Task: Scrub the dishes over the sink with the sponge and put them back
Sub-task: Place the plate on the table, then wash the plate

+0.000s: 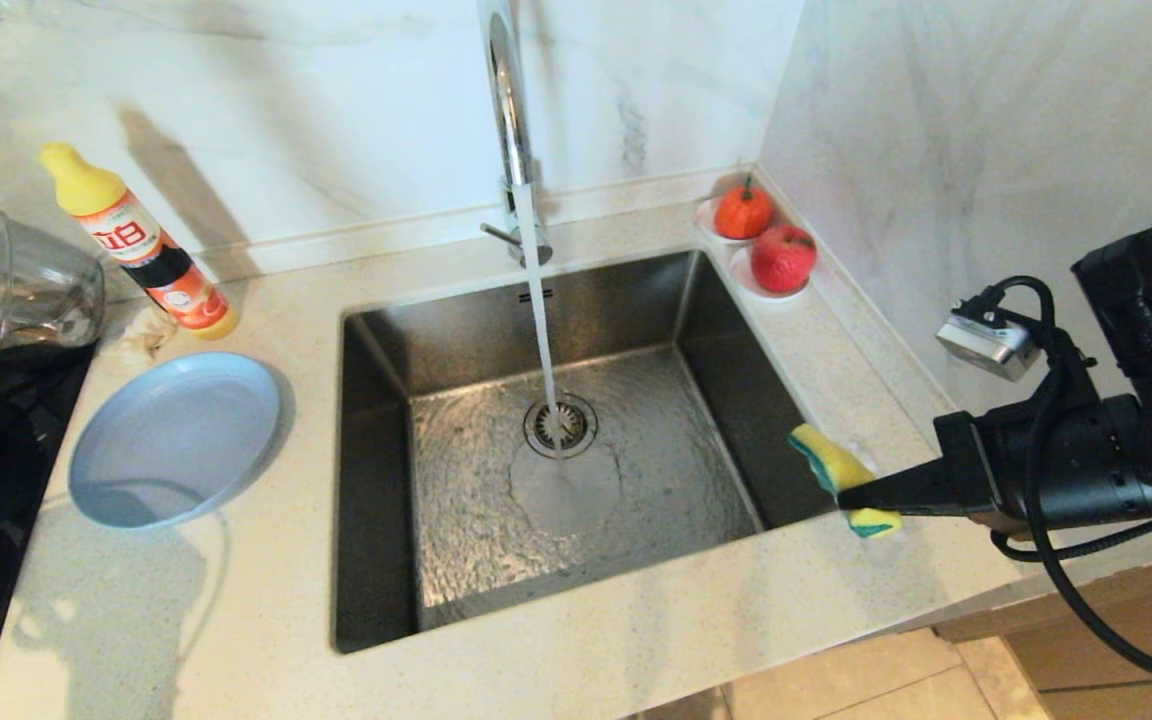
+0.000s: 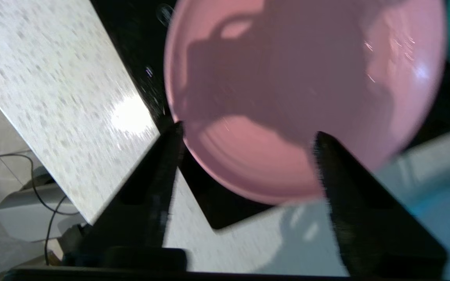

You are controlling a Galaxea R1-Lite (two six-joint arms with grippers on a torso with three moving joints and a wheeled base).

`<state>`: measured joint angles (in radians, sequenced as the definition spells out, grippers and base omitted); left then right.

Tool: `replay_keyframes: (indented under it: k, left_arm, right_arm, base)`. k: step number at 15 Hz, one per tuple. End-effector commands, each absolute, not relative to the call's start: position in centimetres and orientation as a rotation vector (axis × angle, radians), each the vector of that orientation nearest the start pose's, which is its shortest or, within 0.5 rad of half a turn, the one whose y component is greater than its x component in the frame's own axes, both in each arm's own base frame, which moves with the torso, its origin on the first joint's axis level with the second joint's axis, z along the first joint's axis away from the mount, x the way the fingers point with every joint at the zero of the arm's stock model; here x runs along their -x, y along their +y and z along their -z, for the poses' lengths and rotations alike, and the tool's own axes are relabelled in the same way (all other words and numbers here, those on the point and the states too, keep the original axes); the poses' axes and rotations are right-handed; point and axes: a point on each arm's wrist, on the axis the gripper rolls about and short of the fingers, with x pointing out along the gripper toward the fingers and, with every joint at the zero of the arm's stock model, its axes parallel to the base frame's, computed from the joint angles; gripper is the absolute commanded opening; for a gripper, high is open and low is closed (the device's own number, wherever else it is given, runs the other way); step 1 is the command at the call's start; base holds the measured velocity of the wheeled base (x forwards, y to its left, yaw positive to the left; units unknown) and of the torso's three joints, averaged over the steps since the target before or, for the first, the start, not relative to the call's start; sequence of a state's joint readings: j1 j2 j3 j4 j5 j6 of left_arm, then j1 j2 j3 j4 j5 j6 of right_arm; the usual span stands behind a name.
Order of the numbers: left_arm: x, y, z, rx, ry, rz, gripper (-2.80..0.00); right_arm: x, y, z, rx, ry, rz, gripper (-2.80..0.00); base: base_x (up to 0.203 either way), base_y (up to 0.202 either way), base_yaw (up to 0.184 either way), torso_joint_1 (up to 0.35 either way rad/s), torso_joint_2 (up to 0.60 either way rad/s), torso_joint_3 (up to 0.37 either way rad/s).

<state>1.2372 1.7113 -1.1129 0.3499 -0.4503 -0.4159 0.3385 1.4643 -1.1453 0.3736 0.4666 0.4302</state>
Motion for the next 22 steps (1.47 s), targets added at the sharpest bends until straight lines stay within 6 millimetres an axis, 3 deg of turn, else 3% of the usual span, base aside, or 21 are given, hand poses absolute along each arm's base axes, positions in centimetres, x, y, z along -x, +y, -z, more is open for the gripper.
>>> replay_keyframes:
  k: [1, 4, 9, 13, 16, 19, 22]
  left_arm:
    - [-9.8, 24.7, -21.1, 1.047, 0.459, -0.801, -2.80]
    - [-10.4, 23.1, -22.2, 0.968, 0.471, -0.695, -2.80]
    - [-14.3, 18.8, -24.4, 0.800, 0.517, -0.464, -2.80]
    - [-18.3, 14.2, -25.5, 0.687, 0.573, -0.244, -2.80]
    - [-22.0, 11.2, -24.9, 0.583, 0.646, -0.177, -2.80]
    - [-26.0, 11.6, -23.9, 0.507, 0.646, -0.240, -2.80]
    - [-28.1, 12.5, -23.6, 0.497, 0.642, -0.254, -2.80]
  right_arm:
    - [-21.7, 8.7, -25.3, -0.438, 0.864, -0.611, -2.80]
    - [-21.6, 8.7, -25.4, -0.437, 0.861, -0.611, -2.80]
    - [-21.3, 8.6, -26.0, -0.444, 0.844, -0.614, -2.80]
    - [-20.3, 7.9, -26.8, -0.450, 0.812, -0.604, -2.80]
    - [-19.3, 7.4, -27.1, -0.450, 0.813, -0.598, -2.80]
    - [-19.2, 7.4, -27.0, -0.449, 0.818, -0.598, -2.80]
    - [-19.4, 7.4, -26.7, -0.448, 0.831, -0.594, -2.80]
  base:
    - [0.000, 0.000, 0.000, 0.000, 0.00, 0.000]
    - [0.000, 0.000, 0.000, 0.000, 0.00, 0.000]
    - [0.000, 0.000, 0.000, 0.000, 0.00, 0.000]
    - [0.000, 0.000, 0.000, 0.000, 0.00, 0.000]
    - [0.000, 0.000, 0.000, 0.000, 0.00, 0.000]
    - [0.000, 0.000, 0.000, 0.000, 0.00, 0.000]
    - [0.000, 0.000, 0.000, 0.000, 0.00, 0.000]
